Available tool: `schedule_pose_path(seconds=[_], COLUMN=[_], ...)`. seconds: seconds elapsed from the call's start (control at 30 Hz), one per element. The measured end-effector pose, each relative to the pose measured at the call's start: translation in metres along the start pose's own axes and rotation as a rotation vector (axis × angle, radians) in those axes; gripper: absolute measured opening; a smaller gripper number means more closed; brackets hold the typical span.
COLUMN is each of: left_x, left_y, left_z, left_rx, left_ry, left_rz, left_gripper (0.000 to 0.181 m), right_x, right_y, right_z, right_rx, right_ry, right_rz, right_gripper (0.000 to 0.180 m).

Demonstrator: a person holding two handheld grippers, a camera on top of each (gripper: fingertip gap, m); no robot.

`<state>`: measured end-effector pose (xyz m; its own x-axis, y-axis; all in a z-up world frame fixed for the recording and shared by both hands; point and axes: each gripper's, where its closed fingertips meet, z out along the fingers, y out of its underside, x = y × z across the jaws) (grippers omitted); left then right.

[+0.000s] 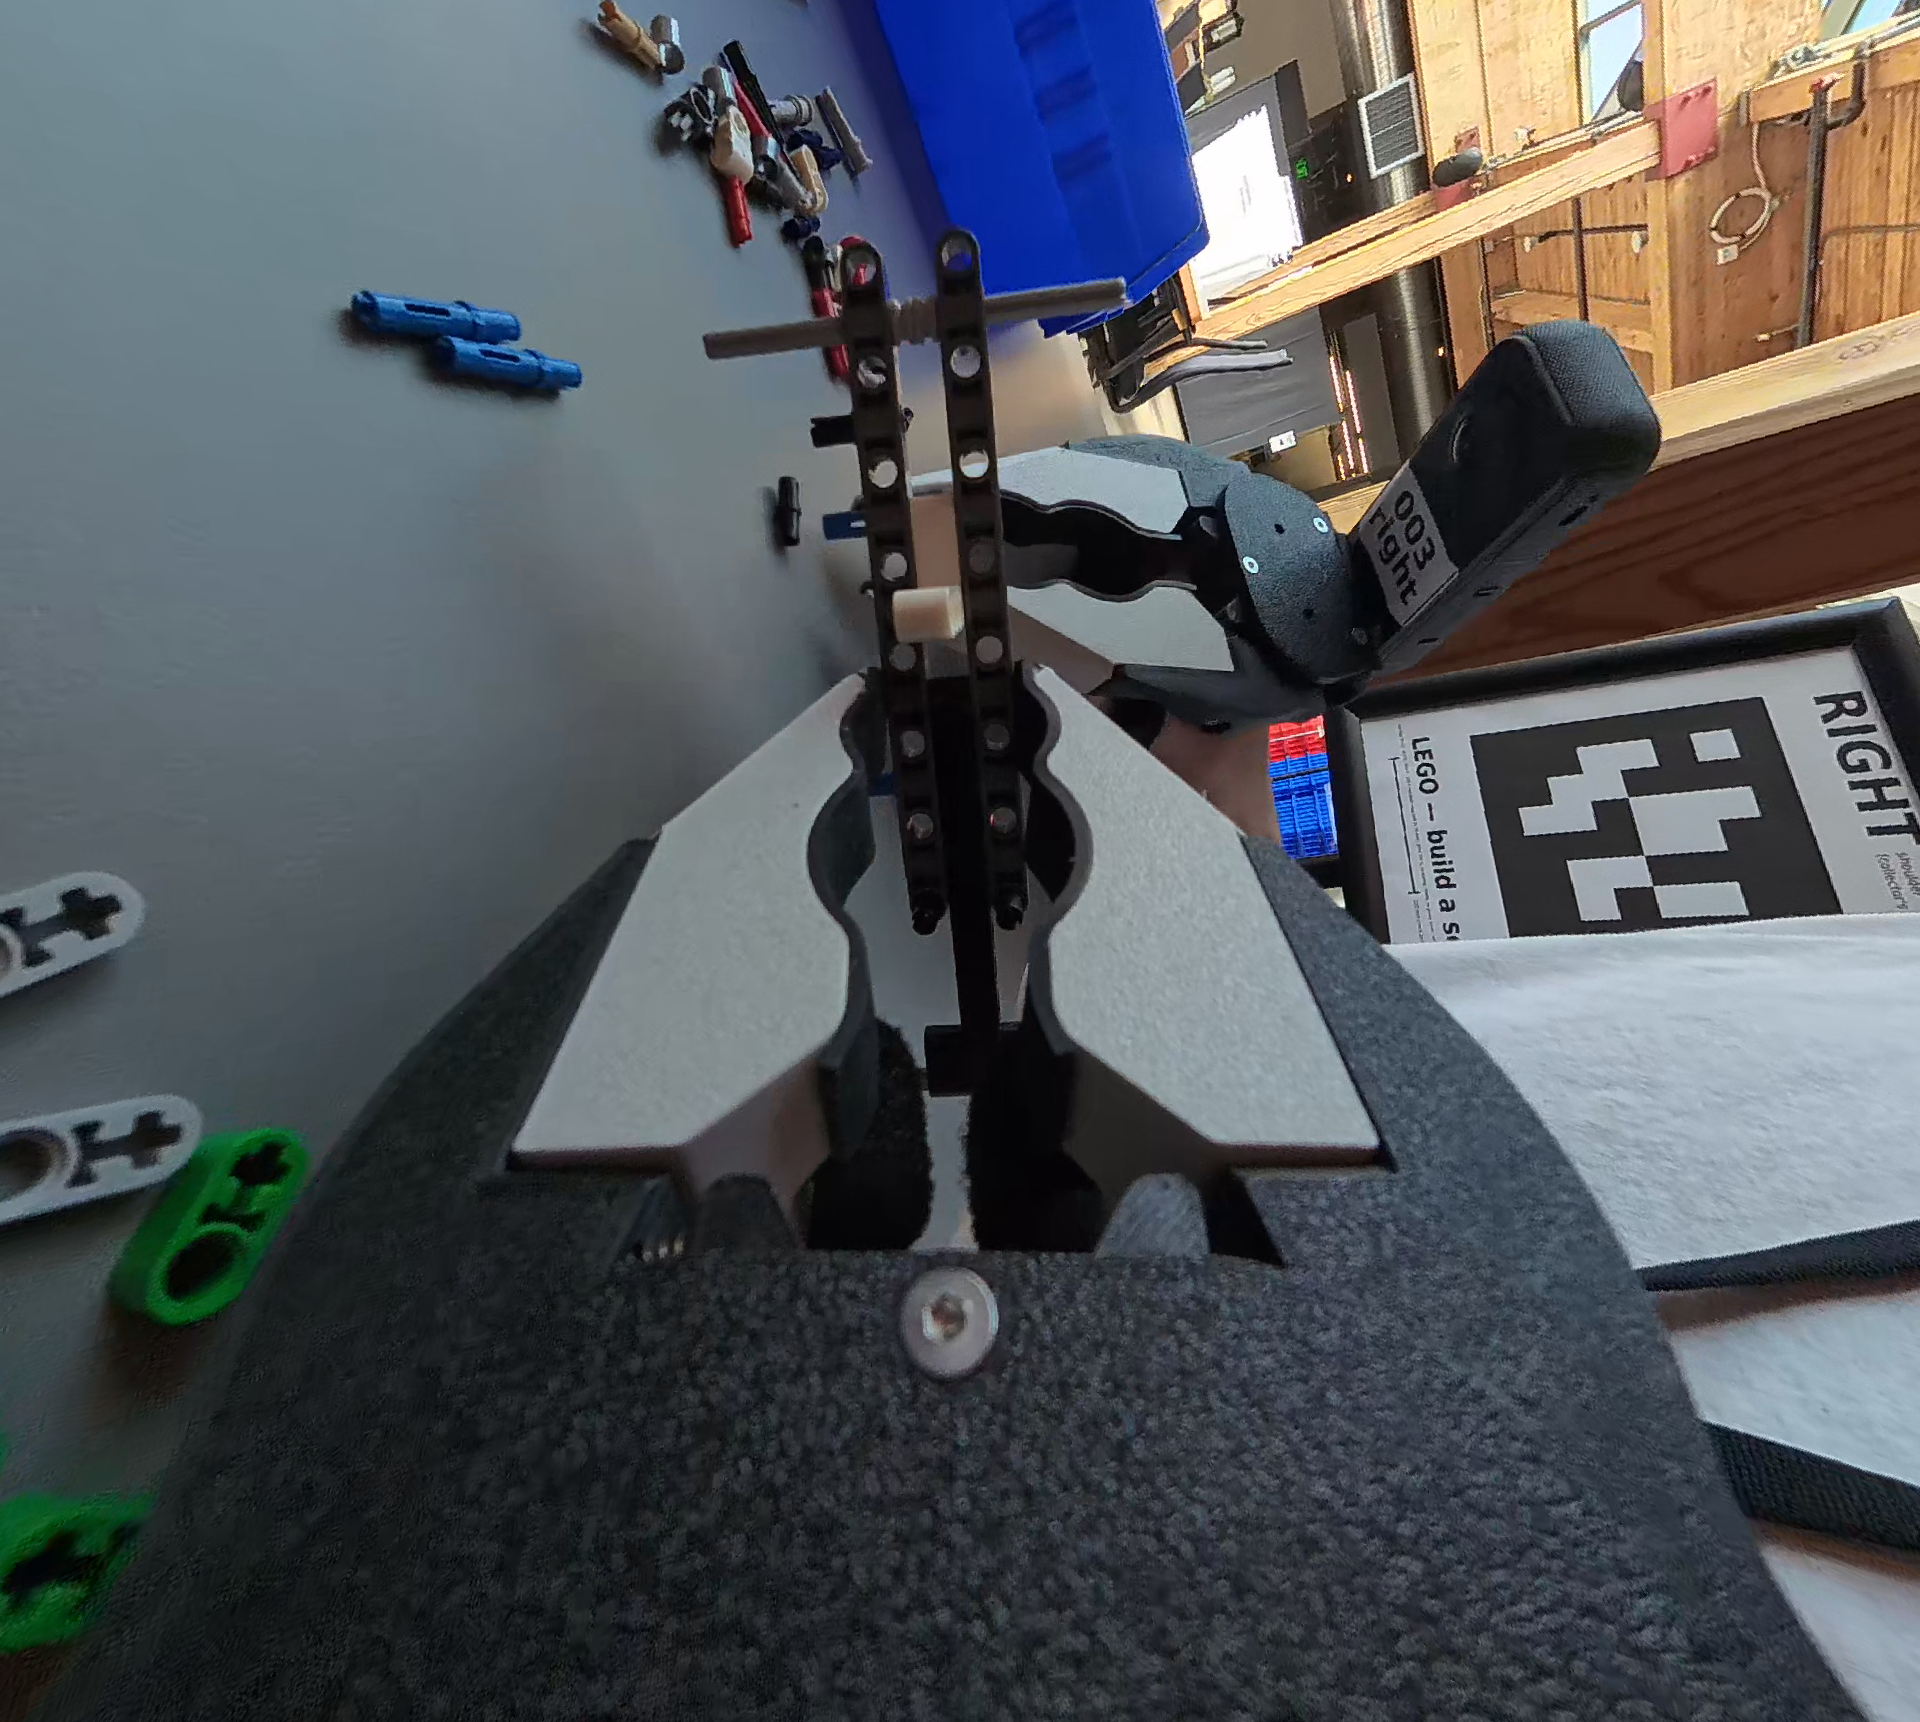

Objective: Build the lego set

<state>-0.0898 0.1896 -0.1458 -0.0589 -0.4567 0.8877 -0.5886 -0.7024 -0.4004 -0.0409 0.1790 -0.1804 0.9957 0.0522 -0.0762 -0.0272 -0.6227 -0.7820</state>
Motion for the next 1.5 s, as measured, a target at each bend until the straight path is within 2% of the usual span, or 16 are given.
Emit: schedule_pose_path(seconds=[0.03,0.2,0.37,0.53,0.7,0.8,0.87,1.0,1.13,1.27,1.5], left_x=[0.0,0.0,-0.002,-0.007,-0.01,-0.012,-0.014,-0.018,-0.018,-0.019,-0.036], left_y=[-0.001,-0.007,-0.012,-0.015,-0.014,-0.01,-0.009,-0.01,-0.016,-0.009,0.012], left_z=[-0.001,-0.01,-0.018,-0.023,-0.019,-0.014,-0.013,-0.012,-0.012,-0.008,0.002], left_rx=[0.006,0.031,0.043,0.037,0.017,-0.008,-0.02,-0.048,-0.08,-0.185,-0.369], left_ry=[-0.003,-0.013,-0.021,-0.038,-0.039,-0.043,-0.064,-0.211,-0.389,-0.538,-0.689], left_rz=[0.002,0.007,-0.004,-0.008,-0.015,-0.023,-0.011,0.141,0.35,0.529,0.65], left_gripper=[0.023,0.023,0.023,0.023,0.023,0.023,0.023,0.023,0.023,0.023,0.023], right_x=[0.004,-0.004,-0.001,-0.002,-0.002,0.001,0.001,-0.001,-0.016,-0.014,-0.012], right_y=[0.0,-0.006,-0.014,-0.012,-0.01,-0.009,-0.009,-0.016,-0.044,-0.054,-0.022], right_z=[0.003,0.022,0.032,0.031,0.029,0.029,0.029,0.019,-0.01,-0.021,-0.007], right_rx=[-0.018,-0.06,-0.055,-0.099,-0.069,-0.062,-0.059,-0.045,0.052,0.064,-0.079], right_ry=[0.029,-0.05,-0.02,-0.001,0.019,0.032,0.026,0.02,-0.136,-0.161,-0.033], right_rz=[-0.024,0.055,0.036,-0.019,-0.032,-0.067,-0.088,-0.176,-0.022,0.086,-0.029], right_gripper=[0.022,0.028,0.025,0.018,0.015,0.004,0.004,0.003,0.003,0.003,0.003])
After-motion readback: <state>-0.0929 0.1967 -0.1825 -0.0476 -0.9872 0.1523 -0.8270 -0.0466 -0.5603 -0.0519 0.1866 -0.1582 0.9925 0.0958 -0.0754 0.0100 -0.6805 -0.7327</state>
